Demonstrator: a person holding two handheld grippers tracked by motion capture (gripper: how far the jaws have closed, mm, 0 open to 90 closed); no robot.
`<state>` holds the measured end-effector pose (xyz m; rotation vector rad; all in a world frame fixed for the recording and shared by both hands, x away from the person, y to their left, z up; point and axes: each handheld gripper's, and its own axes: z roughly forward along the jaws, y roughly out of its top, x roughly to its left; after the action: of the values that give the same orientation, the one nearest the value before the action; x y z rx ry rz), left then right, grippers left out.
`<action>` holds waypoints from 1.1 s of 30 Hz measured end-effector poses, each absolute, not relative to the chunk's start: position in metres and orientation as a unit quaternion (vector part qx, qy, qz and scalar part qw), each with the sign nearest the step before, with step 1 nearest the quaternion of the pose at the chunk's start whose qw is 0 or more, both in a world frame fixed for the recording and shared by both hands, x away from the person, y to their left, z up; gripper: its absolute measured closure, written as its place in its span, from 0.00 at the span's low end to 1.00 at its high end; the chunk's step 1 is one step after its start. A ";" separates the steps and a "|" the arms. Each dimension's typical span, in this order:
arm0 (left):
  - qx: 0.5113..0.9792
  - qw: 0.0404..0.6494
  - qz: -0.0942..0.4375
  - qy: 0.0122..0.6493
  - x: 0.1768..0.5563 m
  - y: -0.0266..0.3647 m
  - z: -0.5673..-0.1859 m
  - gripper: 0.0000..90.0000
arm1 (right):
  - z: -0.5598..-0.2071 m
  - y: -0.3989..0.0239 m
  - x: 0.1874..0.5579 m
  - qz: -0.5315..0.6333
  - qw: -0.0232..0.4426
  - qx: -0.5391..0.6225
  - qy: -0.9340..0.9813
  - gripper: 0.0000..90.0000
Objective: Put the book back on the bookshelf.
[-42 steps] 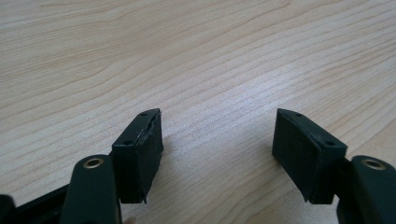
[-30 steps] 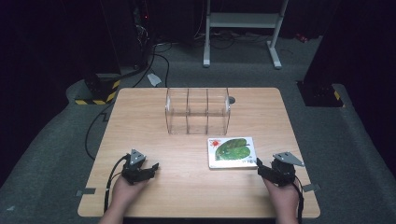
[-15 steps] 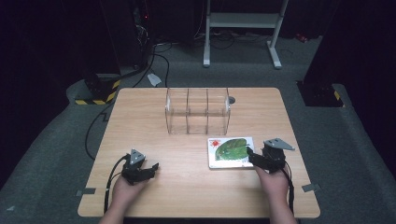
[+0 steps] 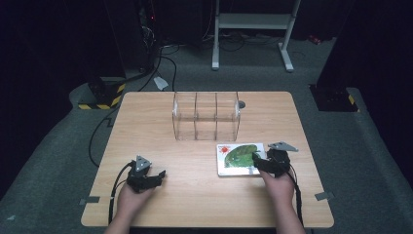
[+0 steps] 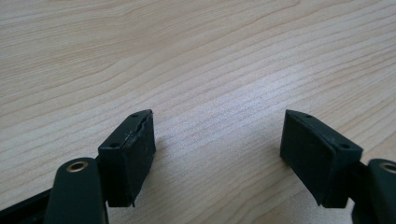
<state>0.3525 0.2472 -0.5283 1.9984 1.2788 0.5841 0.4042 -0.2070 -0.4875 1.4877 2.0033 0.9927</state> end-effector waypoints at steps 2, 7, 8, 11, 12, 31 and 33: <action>0.769 0.342 0.225 0.491 0.352 0.247 -0.528 0.29 | -0.495 -0.208 0.401 0.363 0.228 0.545 0.721 0.28; 0.769 0.340 0.227 0.492 0.353 0.247 -0.528 0.29 | -0.503 -0.216 0.398 0.357 0.213 0.561 0.716 0.26; 0.768 0.341 0.226 0.493 0.353 0.247 -0.528 0.28 | -0.504 -0.218 0.397 0.356 0.212 0.561 0.717 0.26; 0.768 0.341 0.226 0.493 0.353 0.247 -0.528 0.28 | -0.506 -0.217 0.399 0.357 0.201 0.559 0.721 0.25; 0.767 0.341 0.226 0.494 0.353 0.247 -0.528 0.28 | -0.507 -0.216 0.399 0.353 0.197 0.561 0.723 0.24; 0.773 0.342 0.221 0.486 0.353 0.246 -0.528 0.27 | -0.515 -0.197 0.401 0.344 0.152 0.547 0.748 0.20; 0.774 0.341 0.223 0.485 0.353 0.246 -0.528 0.27 | -0.515 -0.192 0.399 0.344 0.149 0.540 0.753 0.20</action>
<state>0.3525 0.2462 -0.5283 2.0124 1.2624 0.5804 0.3990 -0.1922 -0.5150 1.5522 2.1652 0.9901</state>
